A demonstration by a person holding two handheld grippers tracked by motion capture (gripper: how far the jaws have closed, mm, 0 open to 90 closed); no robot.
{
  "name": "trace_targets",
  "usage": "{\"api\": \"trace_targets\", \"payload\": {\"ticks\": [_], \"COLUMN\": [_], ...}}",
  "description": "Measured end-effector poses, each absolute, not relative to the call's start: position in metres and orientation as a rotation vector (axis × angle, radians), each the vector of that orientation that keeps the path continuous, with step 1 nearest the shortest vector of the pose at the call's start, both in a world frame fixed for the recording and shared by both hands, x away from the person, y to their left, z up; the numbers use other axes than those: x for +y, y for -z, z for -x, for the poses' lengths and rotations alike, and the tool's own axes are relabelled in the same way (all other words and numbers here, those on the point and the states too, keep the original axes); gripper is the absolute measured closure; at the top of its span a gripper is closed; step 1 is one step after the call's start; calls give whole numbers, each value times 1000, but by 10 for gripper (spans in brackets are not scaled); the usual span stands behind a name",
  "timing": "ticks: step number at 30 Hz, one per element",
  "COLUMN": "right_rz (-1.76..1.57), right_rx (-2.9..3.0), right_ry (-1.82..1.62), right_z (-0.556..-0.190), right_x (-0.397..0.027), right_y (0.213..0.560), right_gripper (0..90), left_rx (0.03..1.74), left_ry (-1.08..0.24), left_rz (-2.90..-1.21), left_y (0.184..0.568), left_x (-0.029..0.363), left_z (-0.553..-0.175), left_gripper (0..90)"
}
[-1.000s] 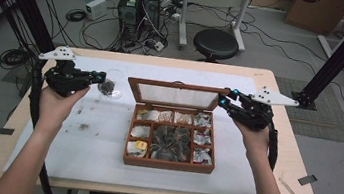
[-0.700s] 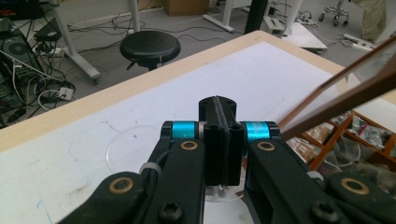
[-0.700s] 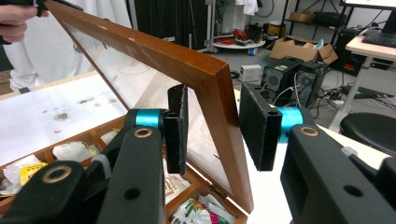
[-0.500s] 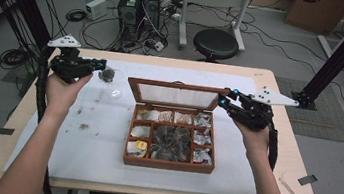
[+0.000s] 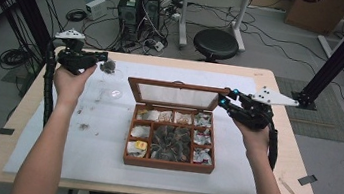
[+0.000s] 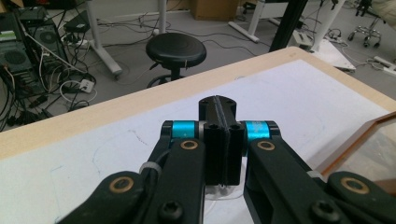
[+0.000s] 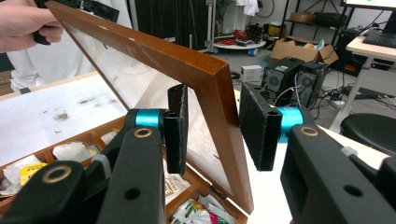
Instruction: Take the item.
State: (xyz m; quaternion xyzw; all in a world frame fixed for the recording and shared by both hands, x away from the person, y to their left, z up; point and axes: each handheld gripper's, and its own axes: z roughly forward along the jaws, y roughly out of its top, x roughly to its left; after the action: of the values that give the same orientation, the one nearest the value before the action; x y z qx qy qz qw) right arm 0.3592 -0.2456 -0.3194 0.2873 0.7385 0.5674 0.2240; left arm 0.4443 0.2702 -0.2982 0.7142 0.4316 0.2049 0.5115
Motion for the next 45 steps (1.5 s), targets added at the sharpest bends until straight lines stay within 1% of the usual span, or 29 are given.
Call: {"api": "trace_targets", "payload": {"ticks": [17,27,45], "right_rz": [-793,-792,-792], "right_rx": [2038,2037,2037], "right_ry": [-1569,-1569,-1568], "right_z": [-359,-359,-360], "right_x": [-246,-246,-246], "right_y": [319,319,320], "right_gripper": [646,646,646], "left_rx": [1090,1125,1155], "left_ry": [-508,-502,-501], "left_rz": [-1749,-1750,-1782], "left_y": [314,331,349], "left_x": [262,263,261], "left_z": [-459,-463,-466], "left_gripper": [895,895,895]}}
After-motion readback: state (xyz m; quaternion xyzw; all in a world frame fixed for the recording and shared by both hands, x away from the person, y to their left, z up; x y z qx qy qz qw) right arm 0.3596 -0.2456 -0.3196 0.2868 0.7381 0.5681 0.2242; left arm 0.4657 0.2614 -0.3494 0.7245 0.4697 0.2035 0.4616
